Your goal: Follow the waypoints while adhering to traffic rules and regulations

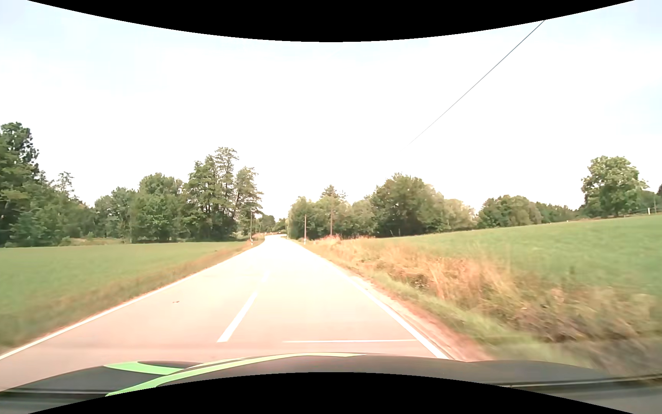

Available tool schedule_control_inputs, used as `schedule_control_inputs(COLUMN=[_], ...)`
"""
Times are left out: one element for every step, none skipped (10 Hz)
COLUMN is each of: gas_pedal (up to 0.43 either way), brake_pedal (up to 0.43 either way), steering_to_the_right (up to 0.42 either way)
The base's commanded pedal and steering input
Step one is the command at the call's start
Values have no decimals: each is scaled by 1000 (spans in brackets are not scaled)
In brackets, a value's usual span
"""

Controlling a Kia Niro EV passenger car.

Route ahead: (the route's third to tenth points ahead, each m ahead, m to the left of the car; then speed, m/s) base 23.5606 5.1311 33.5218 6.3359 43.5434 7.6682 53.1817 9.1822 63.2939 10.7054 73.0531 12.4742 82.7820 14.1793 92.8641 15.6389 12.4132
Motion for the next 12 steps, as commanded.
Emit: schedule_control_inputs(gas_pedal=[311, 331, 339, 339, 339, 350, 350, 358, 358, 370, 378, 378], brake_pedal=[0, 0, 0, 0, 0, 0, 0, 0, 0, 0, 0, 0], steering_to_the_right=[-68, -63, -59, -51, -43, -35, -24, -17, -14, -13, -13, -12])
